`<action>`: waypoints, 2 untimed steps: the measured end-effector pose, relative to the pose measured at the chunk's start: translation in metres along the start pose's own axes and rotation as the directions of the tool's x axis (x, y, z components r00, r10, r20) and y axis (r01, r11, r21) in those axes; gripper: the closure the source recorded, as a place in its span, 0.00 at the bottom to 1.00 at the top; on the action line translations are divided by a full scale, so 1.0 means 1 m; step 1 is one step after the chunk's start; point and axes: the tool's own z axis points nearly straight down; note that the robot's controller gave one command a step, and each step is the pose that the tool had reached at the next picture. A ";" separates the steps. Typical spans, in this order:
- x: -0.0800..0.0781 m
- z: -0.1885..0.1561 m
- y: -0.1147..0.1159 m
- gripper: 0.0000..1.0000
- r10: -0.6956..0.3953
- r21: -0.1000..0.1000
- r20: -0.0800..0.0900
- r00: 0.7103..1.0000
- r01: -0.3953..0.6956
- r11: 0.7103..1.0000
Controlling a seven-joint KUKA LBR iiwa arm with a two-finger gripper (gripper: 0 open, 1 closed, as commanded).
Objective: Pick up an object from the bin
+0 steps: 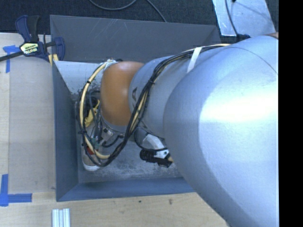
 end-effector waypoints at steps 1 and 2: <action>0.000 -0.001 -0.001 1.00 -0.011 0.001 0.000 1.000 0.011 1.000; 0.000 -0.004 -0.001 1.00 -0.003 0.004 -0.001 1.000 0.003 1.000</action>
Offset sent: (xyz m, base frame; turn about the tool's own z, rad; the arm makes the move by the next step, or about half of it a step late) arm 0.0001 -0.0002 0.0185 0.0000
